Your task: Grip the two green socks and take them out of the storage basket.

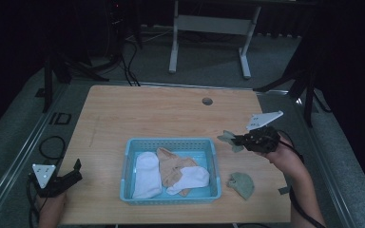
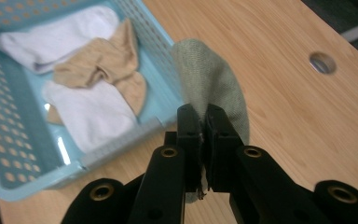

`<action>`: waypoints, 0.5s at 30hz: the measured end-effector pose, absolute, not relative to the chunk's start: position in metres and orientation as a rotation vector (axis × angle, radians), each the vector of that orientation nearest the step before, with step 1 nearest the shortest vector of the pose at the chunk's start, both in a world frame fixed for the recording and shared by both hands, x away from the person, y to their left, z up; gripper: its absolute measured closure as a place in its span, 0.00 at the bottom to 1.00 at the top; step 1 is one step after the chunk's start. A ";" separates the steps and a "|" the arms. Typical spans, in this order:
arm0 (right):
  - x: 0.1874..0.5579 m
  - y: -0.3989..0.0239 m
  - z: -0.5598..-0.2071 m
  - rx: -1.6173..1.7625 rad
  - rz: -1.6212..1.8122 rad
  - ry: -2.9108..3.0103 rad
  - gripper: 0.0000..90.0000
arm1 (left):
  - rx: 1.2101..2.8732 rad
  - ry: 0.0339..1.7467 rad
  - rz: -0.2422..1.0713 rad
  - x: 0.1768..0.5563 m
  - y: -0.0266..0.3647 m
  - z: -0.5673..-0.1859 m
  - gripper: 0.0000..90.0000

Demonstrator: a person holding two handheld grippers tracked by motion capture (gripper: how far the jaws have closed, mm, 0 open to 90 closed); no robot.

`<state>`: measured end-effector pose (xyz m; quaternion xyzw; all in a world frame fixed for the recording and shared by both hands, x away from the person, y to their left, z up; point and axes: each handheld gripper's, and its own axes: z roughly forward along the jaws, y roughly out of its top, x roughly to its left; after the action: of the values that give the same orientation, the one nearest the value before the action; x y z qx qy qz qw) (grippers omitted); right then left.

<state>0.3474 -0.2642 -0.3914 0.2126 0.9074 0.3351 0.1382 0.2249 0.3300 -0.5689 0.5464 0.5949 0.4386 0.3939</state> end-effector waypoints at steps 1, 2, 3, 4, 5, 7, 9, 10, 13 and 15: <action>0.349 -0.270 -0.396 0.643 0.973 2.623 0.95 | 1.386 1.509 1.114 0.225 0.330 -0.569 0.00; 0.349 -0.272 -0.398 0.651 0.971 2.618 0.95 | 1.386 1.509 1.114 0.225 0.330 -0.569 0.00; 0.350 -0.276 -0.401 0.671 0.976 2.611 0.95 | 1.386 1.508 1.115 0.225 0.330 -0.569 0.00; 0.350 -0.276 -0.401 0.671 0.976 2.611 0.95 | 1.386 1.508 1.115 0.225 0.330 -0.569 0.00; 0.353 -0.283 -0.408 0.703 0.978 2.614 0.95 | 1.385 1.508 1.115 0.225 0.330 -0.569 0.00; 0.355 -0.288 -0.415 0.727 0.968 2.627 0.95 | 1.387 1.508 1.114 0.225 0.330 -0.569 0.00; 0.358 -0.293 -0.423 0.763 0.963 2.634 0.95 | 1.386 1.508 1.114 0.225 0.330 -0.569 0.00; 0.358 -0.293 -0.423 0.763 0.963 2.634 0.95 | 1.386 1.508 1.114 0.225 0.330 -0.569 0.00; 0.361 -0.299 -0.434 0.800 0.943 2.632 0.95 | 1.386 1.508 1.114 0.225 0.330 -0.569 0.00; 0.365 -0.305 -0.449 0.850 0.938 2.633 0.95 | 1.386 1.509 1.115 0.225 0.330 -0.569 0.00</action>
<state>0.3646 -0.3048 -0.4489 0.2891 0.8958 0.3192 0.1100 0.2250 0.3298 -0.5689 0.5464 0.5945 0.4394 0.3936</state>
